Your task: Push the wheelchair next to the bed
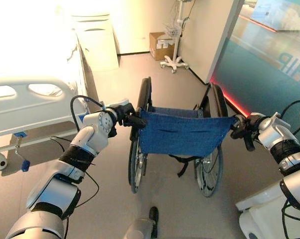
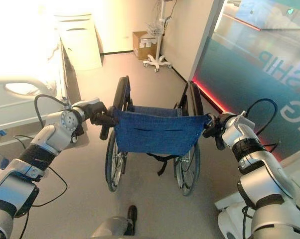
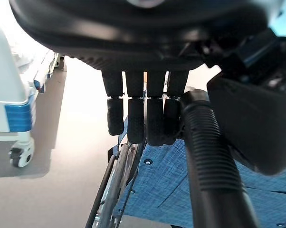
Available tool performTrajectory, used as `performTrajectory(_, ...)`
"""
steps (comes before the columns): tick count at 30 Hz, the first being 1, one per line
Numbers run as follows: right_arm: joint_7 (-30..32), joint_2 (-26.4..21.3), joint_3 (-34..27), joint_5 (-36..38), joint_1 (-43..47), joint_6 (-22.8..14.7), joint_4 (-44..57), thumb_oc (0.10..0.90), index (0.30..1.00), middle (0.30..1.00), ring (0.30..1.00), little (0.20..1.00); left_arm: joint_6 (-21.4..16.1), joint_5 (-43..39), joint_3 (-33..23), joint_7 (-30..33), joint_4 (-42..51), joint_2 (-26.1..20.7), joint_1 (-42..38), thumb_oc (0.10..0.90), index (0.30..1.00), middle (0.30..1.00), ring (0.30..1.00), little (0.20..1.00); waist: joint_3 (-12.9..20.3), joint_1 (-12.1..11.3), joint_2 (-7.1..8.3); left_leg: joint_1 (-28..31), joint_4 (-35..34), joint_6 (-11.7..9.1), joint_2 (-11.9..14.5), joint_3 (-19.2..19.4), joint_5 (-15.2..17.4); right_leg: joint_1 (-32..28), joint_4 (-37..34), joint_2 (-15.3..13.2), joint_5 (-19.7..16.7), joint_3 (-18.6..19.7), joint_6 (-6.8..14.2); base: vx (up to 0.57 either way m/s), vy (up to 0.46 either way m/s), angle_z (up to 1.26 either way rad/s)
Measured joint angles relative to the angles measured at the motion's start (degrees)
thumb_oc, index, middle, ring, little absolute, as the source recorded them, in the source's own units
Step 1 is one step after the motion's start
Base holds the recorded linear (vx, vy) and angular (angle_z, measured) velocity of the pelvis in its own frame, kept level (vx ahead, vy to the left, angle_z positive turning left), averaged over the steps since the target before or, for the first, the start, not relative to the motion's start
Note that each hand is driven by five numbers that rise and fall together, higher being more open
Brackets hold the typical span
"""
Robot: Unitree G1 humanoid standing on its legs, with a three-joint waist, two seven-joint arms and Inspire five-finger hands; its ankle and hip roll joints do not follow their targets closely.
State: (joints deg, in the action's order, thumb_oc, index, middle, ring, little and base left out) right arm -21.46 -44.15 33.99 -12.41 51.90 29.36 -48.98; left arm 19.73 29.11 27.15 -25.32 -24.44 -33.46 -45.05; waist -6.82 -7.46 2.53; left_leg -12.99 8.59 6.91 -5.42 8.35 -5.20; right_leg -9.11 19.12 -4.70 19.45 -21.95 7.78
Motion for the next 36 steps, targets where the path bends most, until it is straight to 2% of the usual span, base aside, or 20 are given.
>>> performTrajectory(3,0.5,-2.3,-1.5,0.6,-1.1,0.0,0.0,0.4,0.3,0.3,0.3,0.3,-1.6,-0.1,0.3,3.5,-1.8,2.7,-1.2,0.4,0.3,0.3,0.3,0.3,-0.4,1.8,-0.75,3.3,-3.7,1.2,-2.2,-10.5,-2.7,8.1,18.9,1.2,-3.8,5.8,-3.3,0.36,-0.155,0.67)
performTrajectory(5,1.4,-5.1,-1.8,1.3,0.2,0.0,2.9,0.4,0.3,0.3,0.3,0.3,-1.1,-0.3,0.6,4.8,-1.8,2.9,-3.3,0.4,0.3,0.3,0.3,0.3,-4.4,3.0,-5.23,4.9,-4.3,-0.6,-1.1,-17.3,-2.5,18.1,21.8,4.5,0.1,9.0,-8.4,0.46,-0.277,0.16)
performTrajectory(7,1.5,-6.4,-1.8,1.2,2.5,0.0,5.9,0.4,0.3,0.3,0.3,0.3,-0.9,-0.9,0.1,5.0,-3.3,2.2,-4.9,0.4,0.3,0.3,0.3,0.3,-7.1,3.7,-6.51,6.3,-5.8,-0.4,-0.5,-15.5,0.0,21.8,9.4,3.9,-1.9,11.0,-6.3,0.44,-0.355,0.24)
performTrajectory(8,1.4,-5.9,-1.5,1.1,2.5,0.0,6.5,0.4,0.3,0.3,0.3,0.3,-0.9,-0.9,0.0,5.5,-4.2,2.3,-5.5,0.4,0.3,0.3,0.3,0.3,-7.0,5.4,-4.89,8.2,-9.8,-3.4,-1.0,-13.4,3.2,22.5,-3.4,2.1,-5.5,14.5,-4.2,0.42,-0.378,0.57)
performTrajectory(9,1.4,-5.6,-1.5,1.2,2.7,0.1,6.5,0.4,0.3,0.3,0.3,0.3,-1.2,-0.9,0.1,5.4,-4.9,2.1,-5.5,0.4,0.3,0.3,0.3,0.3,-7.0,6.7,-3.15,8.6,-7.8,-1.8,-2.9,-12.5,4.3,22.3,-8.5,0.0,-9.4,16.4,-2.3,0.26,-0.364,1.35)
performTrajectory(10,1.3,-6.0,-1.7,1.1,3.2,0.9,6.5,0.4,0.3,0.3,0.3,0.3,-2.5,-0.9,0.0,5.5,-7.7,2.8,-7.1,0.4,0.3,0.3,0.3,0.3,-8.1,9.3,-3.05,7.3,0.4,-1.2,-0.8,-14.2,5.4,19.0,-11.9,-0.7,-18.2,14.9,1.4,0.15,-0.231,1.3)
performTrajectory(12,1.4,-5.7,-1.3,1.1,3.4,2.8,6.3,0.4,0.3,0.3,0.3,0.3,-3.2,-0.9,-0.1,7.5,-8.0,3.7,-7.0,0.4,0.3,0.3,0.3,0.3,-8.1,8.2,-3.25,6.8,1.0,-2.6,-0.3,-17.8,5.6,17.8,-12.7,0.9,-20.7,14.6,0.5,0.22,-0.294,0.71)
performTrajectory(14,1.7,-6.0,-1.4,1.5,4.1,3.2,5.5,0.4,0.3,0.3,0.3,0.3,-4.3,-1.4,-0.6,7.9,-7.9,3.4,-8.5,0.4,0.3,0.3,0.3,0.3,-7.8,8.2,-1.26,5.7,-0.3,-3.8,0.1,-17.4,6.7,19.2,-10.7,0.6,-19.7,14.5,-1.3,0.44,-0.318,0.59)
performTrajectory(15,2.2,-5.8,-1.4,1.6,5.9,3.4,4.4,0.4,0.3,0.3,0.3,0.3,-4.2,-1.9,-0.6,7.9,-8.6,3.2,-10.6,0.4,0.3,0.3,0.3,0.3,-9.0,9.4,0.69,4.3,5.7,-3.1,-0.5,-15.9,7.9,19.7,-9.7,-1.4,-19.7,12.8,-1.4,0.54,-0.305,0.97)
performTrajectory(17,2.4,-6.0,-0.7,1.5,6.4,3.4,3.8,0.4,0.3,0.3,0.3,0.3,-3.6,-2.1,0.9,8.1,-10.7,4.4,-11.2,0.4,0.3,0.3,0.3,0.3,-9.0,9.9,0.06,3.2,16.8,-4.2,2.4,-10.0,11.4,19.4,-7.5,-2.1,-18.1,9.8,-3.8,0.34,-0.194,0.59)
performTrajectory(18,2.3,-6.4,0.6,1.5,6.6,3.4,4.0,0.4,0.3,0.3,0.3,0.3,-3.6,-2.6,1.2,7.9,-10.7,4.6,-10.5,0.4,0.3,0.3,0.3,0.3,-8.4,10.0,-1.29,5.2,15.3,-6.0,4.7,-9.5,13.7,19.4,-6.1,-1.5,-17.2,8.2,-5.0,0.23,-0.174,0.35)
performTrajectory(19,1.7,-8.1,1.3,1.5,6.6,3.4,4.1,0.4,0.3,0.3,0.3,0.3,-2.9,-2.8,1.4,7.2,-10.7,6.0,-10.5,0.4,0.3,0.3,0.3,0.3,-7.7,10.3,-3.61,6.9,8.1,-5.1,7.7,-11.9,15.8,19.7,-3.1,0.1,-15.3,7.9,-5.4,0.34,-0.261,0.53)
performTrajectory(20,1.5,-8.3,1.6,1.6,6.0,3.4,4.0,0.4,0.3,0.3,0.3,0.3,-2.8,-2.9,1.5,7.7,-10.0,6.2,-9.6,0.4,0.3,0.3,0.3,0.3,-7.3,10.4,-2.55,8.6,5.0,-8.6,7.9,-11.0,15.3,19.9,-2.5,-0.4,-13.9,7.8,-6.8,0.21,-0.172,0.53)
performTrajectory(22,2.1,-7.7,1.5,1.7,5.1,3.4,4.0,0.4,0.3,0.3,0.3,0.3,-2.6,-2.3,1.6,7.7,-9.7,6.3,-9.0,0.4,0.3,0.3,0.3,0.3,-5.8,11.7,-1.07,9.0,6.1,-8.5,7.3,-8.8,15.0,18.9,-5.2,-2.2,-14.0,5.7,-6.6,0.22,-0.174,0.49)
performTrajectory(23,2.2,-7.8,1.6,1.7,5.1,3.4,4.0,0.4,0.3,0.3,0.3,0.3,-2.5,-2.2,1.6,7.7,-9.9,6.6,-8.9,0.4,0.3,0.3,0.3,0.3,-5.7,11.7,-1.16,9.0,7.3,-8.4,7.7,-8.5,15.0,18.8,-5.5,-1.9,-14.0,5.7,-6.6,0.33,-0.24,0.4)
performTrajectory(25,2.4,-8.5,1.9,1.6,5.2,3.4,4.0,0.4,0.3,0.3,0.3,0.3,-1.5,-1.9,1.5,7.5,-10.5,8.2,-8.9,0.4,0.3,0.3,0.3,0.3,-4.0,11.7,-5.33,10.0,2.9,-9.0,11.2,-12.2,15.2,19.6,-2.2,1.5,-12.6,5.8,-8.1,0.3,-0.207,0.17)
performTrajectory(29,2.7,-8.3,2.4,2.5,4.5,3.4,4.0,0.4,0.3,0.3,0.3,0.3,-1.5,-1.3,1.5,7.3,-10.2,7.9,-8.5,0.4,0.3,0.3,0.3,0.3,-1.6,12.3,-4.05,11.4,-3.6,-9.2,12.0,-12.3,15.5,20.4,-3.6,2.0,-11.5,5.2,-8.7,0.26,-0.169,0.22)
performTrajectory(32,4.0,-7.5,3.4,3.3,4.7,3.4,4.0,0.4,0.3,0.3,0.3,0.3,-1.1,-0.2,1.5,7.2,-12.1,8.8,-8.1,0.4,0.3,0.3,0.3,0.3,-1.4,12.4,-3.22,9.6,14.0,-10.5,11.8,-9.1,14.2,17.3,-6.0,-0.4,-11.6,1.0,-10.4,0.27,-0.164,0.03)
performTrajectory(33,4.0,-7.4,4.6,3.3,4.6,3.4,4.0,0.4,0.3,0.3,0.3,0.3,-1.1,-0.2,1.5,6.7,-12.2,8.8,-7.1,0.4,0.3,0.3,0.3,0.3,-0.2,12.5,-4.11,9.7,15.7,-12.5,12.1,-9.4,11.6,16.9,-6.0,0.0,-10.7,0.9,-9.7,0.34,-0.19,-0.08)
performTrajectory(36,4.6,-6.8,5.0,3.8,3.5,3.4,3.9,0.4,0.3,0.3,0.3,0.3,-1.6,-0.1,1.5,7.3,-12.2,8.9,-5.9,0.4,0.3,0.3,0.3,0.3,-0.1,12.3,-2.46,9.0,19.6,-14.8,11.0,-11.1,9.0,13.3,-9.9,0.6,-10.7,1.5,-9.5,0.45,-0.203,0.12)
